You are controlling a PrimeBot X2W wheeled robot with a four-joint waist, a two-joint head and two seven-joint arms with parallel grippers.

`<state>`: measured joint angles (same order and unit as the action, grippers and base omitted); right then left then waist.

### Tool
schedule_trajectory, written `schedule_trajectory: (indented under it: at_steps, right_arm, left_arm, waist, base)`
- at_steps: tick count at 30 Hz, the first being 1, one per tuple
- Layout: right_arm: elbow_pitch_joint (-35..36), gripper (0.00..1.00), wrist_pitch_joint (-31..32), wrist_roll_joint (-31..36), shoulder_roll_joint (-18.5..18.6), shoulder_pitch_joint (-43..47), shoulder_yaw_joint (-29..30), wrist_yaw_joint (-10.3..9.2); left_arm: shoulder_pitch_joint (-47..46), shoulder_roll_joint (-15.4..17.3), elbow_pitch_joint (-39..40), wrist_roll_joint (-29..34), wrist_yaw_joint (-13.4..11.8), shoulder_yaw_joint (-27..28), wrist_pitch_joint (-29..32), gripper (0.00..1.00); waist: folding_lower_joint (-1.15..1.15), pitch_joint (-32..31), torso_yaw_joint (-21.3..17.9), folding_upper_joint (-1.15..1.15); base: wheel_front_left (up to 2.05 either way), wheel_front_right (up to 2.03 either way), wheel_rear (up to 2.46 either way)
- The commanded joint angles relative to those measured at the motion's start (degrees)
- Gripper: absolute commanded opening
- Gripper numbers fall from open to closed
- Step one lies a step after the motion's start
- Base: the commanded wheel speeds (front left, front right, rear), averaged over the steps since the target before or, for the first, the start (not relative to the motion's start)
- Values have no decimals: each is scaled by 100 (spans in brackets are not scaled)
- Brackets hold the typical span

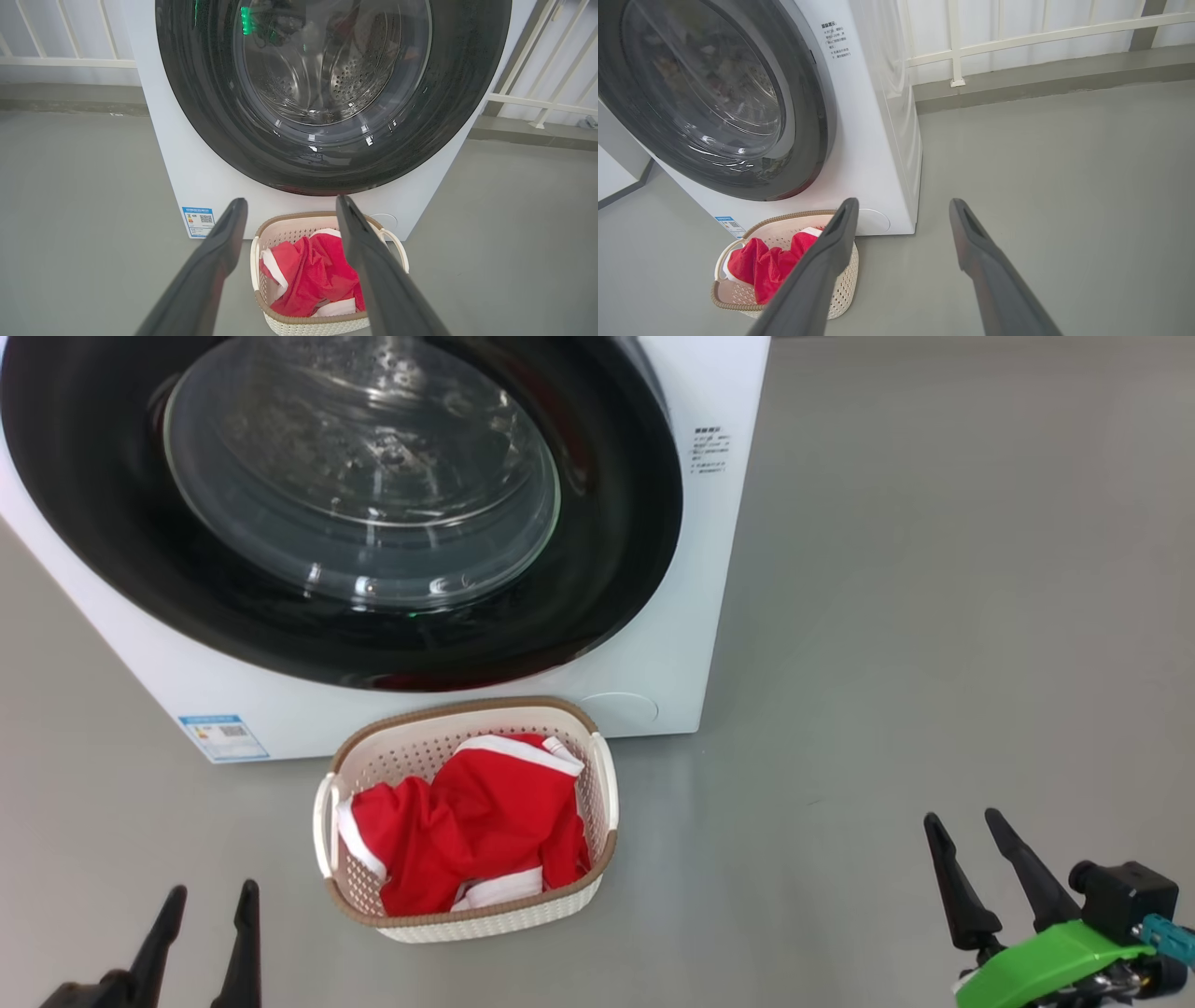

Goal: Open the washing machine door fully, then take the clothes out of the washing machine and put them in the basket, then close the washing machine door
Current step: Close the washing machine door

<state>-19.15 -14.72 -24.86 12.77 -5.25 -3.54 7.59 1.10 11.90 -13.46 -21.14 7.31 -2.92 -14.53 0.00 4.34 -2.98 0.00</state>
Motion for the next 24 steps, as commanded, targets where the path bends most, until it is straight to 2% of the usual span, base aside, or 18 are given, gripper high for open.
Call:
schedule_trajectory:
  at_steps: [1,24]
  right_arm:
    - [146,100,-28,-44,96,27,-98,-10]
    - [196,100,-28,-20,135,291,11,-10]
  left_arm:
    - [-68,91,147,41,18,226,-47,100]
    - [143,58,234,120,18,293,-47,100]
  waist:
    - [0,-42,-39,0]
    - [0,-191,-58,0]
  base:
    - [0,0,0]
    - [0,0,0]
